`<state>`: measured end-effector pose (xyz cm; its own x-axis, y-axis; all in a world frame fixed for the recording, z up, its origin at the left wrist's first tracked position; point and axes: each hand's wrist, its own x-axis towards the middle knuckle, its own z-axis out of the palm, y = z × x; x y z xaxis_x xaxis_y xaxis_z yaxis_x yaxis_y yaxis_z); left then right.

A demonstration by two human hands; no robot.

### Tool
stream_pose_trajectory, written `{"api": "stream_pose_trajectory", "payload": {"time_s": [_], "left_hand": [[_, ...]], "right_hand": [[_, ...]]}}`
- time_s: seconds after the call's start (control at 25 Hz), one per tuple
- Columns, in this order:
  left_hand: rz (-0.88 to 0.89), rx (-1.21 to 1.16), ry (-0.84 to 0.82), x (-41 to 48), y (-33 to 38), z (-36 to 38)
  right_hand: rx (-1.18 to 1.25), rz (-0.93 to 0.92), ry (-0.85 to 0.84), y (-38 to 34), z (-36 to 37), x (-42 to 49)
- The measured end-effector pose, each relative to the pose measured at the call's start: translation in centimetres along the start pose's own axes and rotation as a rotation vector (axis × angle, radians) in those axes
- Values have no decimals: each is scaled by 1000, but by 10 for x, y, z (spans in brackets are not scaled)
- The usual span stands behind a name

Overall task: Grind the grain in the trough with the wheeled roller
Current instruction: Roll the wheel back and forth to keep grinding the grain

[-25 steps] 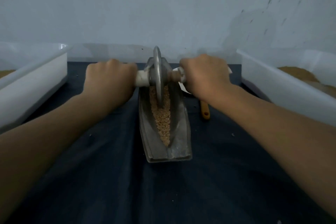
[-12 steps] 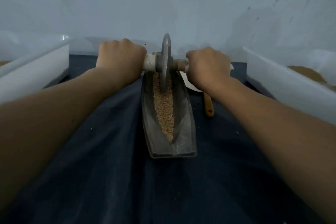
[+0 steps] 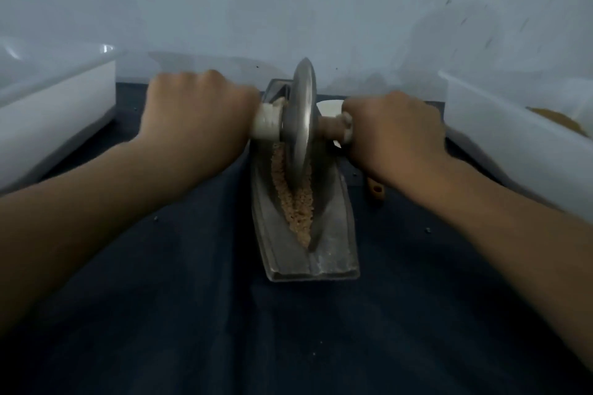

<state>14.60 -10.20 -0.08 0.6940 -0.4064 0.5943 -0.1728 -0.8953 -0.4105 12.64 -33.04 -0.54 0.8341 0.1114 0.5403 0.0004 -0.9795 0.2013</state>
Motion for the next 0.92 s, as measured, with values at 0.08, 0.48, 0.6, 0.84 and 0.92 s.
{"api": "stream_pose_trajectory", "payload": {"time_s": [0.08,0.48,0.6,0.84,0.92], "left_hand": [[-58,-56,-57,29,4,10],[21,-148,27,-45,-13,-26],[-43,-114,-28,-28,-6,-5],[-120,-135,-87,30,4,13],[-69,-115,-51,2,1,2]], "right_hand": [[28,40,-48,-7,10,31],[29,-224,157,13,-36,-36],[-66,-118,79,0,-16,-9],[12,11,-53,-10,2,43],[2,-62,-39,-5,-8,21]]}}
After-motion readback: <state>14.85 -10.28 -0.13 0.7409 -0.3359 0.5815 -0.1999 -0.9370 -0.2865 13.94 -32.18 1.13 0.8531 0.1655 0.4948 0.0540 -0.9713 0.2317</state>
